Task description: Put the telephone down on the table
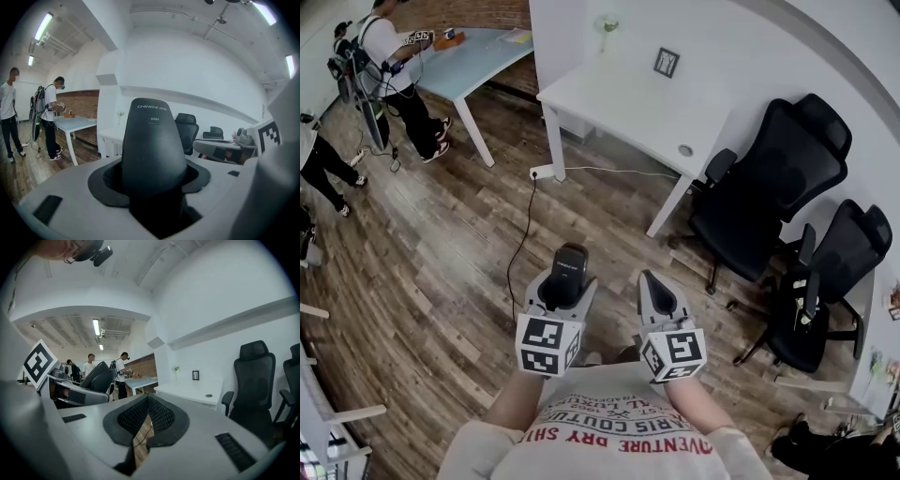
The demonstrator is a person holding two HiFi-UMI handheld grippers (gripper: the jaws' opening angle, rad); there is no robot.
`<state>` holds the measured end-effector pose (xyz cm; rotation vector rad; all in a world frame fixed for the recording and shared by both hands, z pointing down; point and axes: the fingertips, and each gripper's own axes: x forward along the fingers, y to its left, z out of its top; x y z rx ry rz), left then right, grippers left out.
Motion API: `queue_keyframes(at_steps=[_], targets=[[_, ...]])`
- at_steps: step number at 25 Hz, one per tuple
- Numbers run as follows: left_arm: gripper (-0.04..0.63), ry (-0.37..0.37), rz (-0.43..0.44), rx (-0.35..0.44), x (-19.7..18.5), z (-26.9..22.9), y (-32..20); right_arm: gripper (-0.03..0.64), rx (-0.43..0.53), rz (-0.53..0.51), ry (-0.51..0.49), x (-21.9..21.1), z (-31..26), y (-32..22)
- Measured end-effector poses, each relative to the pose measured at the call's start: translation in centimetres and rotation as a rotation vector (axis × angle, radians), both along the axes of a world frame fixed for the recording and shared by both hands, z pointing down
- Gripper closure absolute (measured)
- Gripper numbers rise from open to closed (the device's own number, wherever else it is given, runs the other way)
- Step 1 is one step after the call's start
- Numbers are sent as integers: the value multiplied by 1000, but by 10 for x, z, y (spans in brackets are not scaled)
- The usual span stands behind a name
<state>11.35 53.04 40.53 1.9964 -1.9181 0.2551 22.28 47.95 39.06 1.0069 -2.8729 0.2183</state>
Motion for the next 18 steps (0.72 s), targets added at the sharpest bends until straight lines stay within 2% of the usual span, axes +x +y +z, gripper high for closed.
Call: queue_keyframes(at_steps=[4, 9, 14, 18], targets=[[311, 10, -26, -12, -20, 5, -9, 592, -15, -8, 31, -19, 10, -15], [311, 5, -46, -29, -40, 13, -39, 592, 16, -32, 45, -40, 13, -49], [311, -7, -46, -44, -56, 15, -90, 592, 1, -68, 49, -66, 19, -104], [311, 14, -29, -41, -71, 10, -140, 592, -1, -92, 44, -87, 13, -154]])
